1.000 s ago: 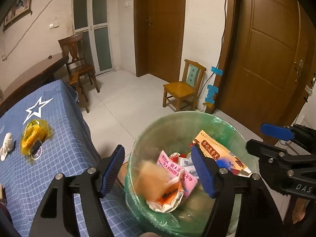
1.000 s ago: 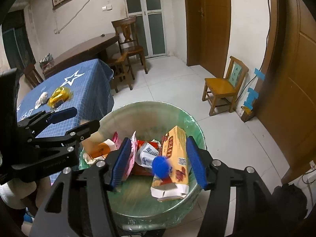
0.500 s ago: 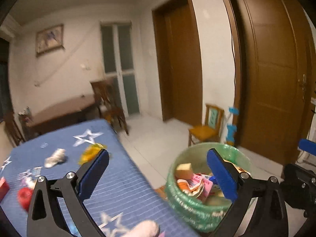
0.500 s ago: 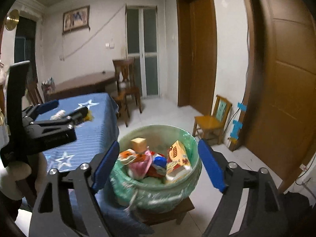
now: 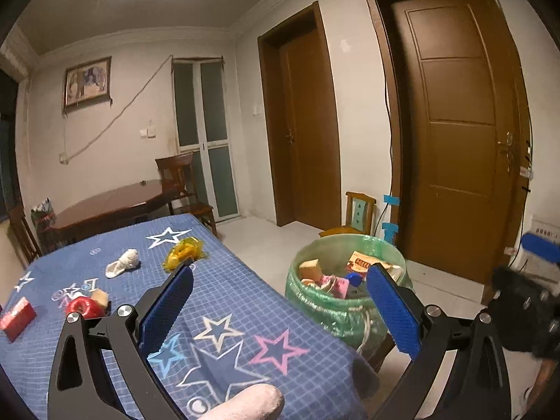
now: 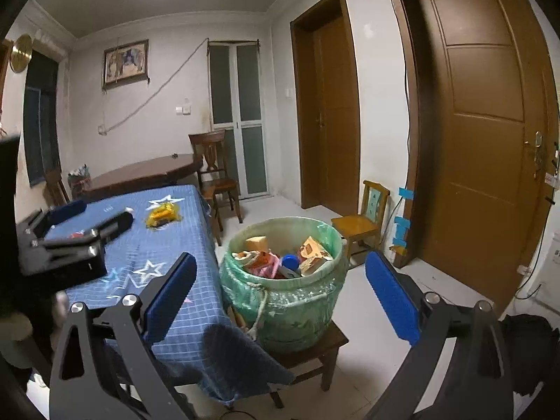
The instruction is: Collect trash
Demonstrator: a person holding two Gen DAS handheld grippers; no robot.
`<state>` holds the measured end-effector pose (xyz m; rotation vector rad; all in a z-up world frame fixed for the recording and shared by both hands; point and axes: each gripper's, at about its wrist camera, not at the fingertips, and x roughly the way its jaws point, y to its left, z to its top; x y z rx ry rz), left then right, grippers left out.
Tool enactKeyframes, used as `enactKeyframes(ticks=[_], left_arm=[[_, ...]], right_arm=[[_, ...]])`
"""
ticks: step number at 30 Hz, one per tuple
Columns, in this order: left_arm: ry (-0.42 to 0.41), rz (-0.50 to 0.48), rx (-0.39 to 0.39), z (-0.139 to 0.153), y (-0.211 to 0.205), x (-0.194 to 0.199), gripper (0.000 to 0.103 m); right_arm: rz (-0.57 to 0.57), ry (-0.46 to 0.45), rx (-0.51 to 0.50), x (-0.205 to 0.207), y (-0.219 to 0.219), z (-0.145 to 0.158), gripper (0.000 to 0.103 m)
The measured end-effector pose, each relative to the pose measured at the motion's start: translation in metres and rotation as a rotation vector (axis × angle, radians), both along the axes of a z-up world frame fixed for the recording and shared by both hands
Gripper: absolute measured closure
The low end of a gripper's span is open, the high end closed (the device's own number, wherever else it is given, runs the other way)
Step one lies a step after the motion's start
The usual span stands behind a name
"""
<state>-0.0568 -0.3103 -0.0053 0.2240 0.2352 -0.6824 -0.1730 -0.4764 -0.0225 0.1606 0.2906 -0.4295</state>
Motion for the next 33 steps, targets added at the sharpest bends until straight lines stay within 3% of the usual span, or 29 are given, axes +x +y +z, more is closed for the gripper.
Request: enactKeyframes(ticks=[5, 16, 33], left_arm=[[-0.013, 0.02, 0.006, -0.003, 0.007, -0.01, 0.004], [0.002, 0.045, 0.024, 0.001, -0.002, -0.004, 0.004], [0.027, -0.004, 0.103, 0.0, -0.021, -0.006, 0.004]], right_arm=[[-0.017, 0.005, -0.036, -0.004, 0.009, 0.004, 0.009], [0.002, 0.028, -0.017, -0.001, 0.014, -0.001, 0.009], [0.098, 0.054, -0.001, 0.0, 0.002, 0.013, 0.009]])
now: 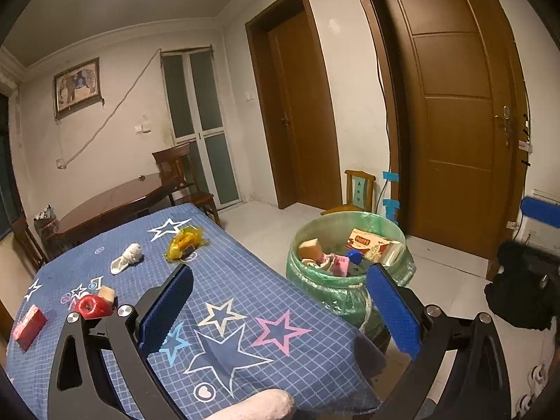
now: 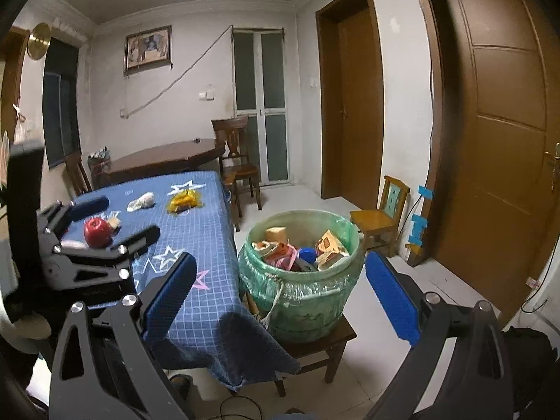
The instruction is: Collect trash
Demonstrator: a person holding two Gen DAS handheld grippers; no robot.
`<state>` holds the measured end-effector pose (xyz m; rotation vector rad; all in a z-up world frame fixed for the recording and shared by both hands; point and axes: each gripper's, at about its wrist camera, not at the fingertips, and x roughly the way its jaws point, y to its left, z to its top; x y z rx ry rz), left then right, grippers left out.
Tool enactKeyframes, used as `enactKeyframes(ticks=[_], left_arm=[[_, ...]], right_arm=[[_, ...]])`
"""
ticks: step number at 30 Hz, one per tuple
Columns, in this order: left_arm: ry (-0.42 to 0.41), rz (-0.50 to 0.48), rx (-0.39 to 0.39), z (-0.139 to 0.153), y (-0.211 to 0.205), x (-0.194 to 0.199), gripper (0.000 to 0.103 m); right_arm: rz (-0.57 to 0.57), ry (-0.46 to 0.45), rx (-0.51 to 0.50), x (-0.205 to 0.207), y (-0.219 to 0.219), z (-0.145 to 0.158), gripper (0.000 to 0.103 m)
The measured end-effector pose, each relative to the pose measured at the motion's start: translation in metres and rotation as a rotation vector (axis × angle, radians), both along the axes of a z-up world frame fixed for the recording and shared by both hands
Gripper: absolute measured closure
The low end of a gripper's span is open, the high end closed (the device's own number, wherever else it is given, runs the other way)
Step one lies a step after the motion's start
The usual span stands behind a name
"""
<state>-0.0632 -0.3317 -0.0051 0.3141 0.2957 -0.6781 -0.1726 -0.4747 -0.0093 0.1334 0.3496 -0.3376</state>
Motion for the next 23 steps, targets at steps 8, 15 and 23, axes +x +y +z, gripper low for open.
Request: enactKeyframes(ticks=[8, 15, 23], left_arm=[[0.006, -0.009, 0.014, -0.0044, -0.0045, 0.0034, 0.004], [0.012, -0.033, 0.02, -0.0021, -0.0063, 0.0033, 0.004], [0.026, -0.058, 0.016, 0.0001, -0.0101, 0.0041, 0.004]], right_arm=[[-0.005, -0.007, 0.006, -0.0031, -0.0035, 0.0021, 0.009], [-0.009, -0.011, 0.008, -0.0039, -0.0055, 0.0025, 0.009], [-0.014, -0.017, 0.007, -0.0053, -0.0095, 0.0036, 0.007]])
